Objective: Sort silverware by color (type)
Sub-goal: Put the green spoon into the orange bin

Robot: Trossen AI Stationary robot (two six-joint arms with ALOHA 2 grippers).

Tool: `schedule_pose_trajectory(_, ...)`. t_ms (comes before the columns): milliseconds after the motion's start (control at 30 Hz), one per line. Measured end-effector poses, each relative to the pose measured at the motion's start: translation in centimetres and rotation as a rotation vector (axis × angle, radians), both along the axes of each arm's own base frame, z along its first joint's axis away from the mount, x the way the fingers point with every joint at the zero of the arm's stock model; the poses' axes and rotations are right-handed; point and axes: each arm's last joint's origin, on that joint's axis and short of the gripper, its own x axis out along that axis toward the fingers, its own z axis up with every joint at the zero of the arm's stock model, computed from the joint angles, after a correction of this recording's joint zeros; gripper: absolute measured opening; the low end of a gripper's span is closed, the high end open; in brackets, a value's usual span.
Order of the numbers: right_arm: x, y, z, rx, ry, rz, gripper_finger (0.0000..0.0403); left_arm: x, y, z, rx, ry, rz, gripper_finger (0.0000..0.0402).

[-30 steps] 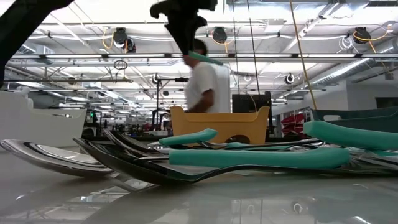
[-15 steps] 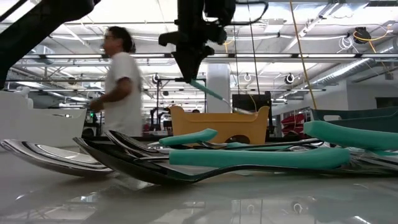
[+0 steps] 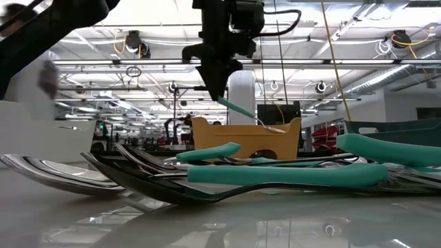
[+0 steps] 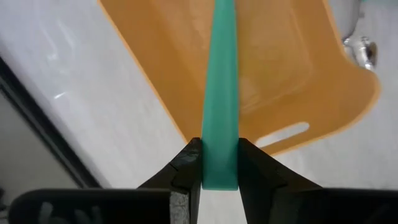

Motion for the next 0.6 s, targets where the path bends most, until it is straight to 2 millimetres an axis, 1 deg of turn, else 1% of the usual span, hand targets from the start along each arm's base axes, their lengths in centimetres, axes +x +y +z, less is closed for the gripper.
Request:
schedule_pose_trajectory(233,0.02,-0.05,-0.01,-0.005,-0.004,-0.008,0.0196,-0.2,0.5,-0.01,-0.02,0.0,0.052,0.008)
schedule_pose_trajectory(367,0.11,-0.15,0.03,-0.026,-0.036,-0.031,0.0196,-0.27,0.45,-0.02,-0.033,0.006,0.057,0.0081)
schedule_pose_trajectory(600,0.44,-0.39,0.04,-0.025,-0.035,-0.051,0.0196,-0.17,0.09,-0.02,-0.033,0.004,0.05,0.0082)
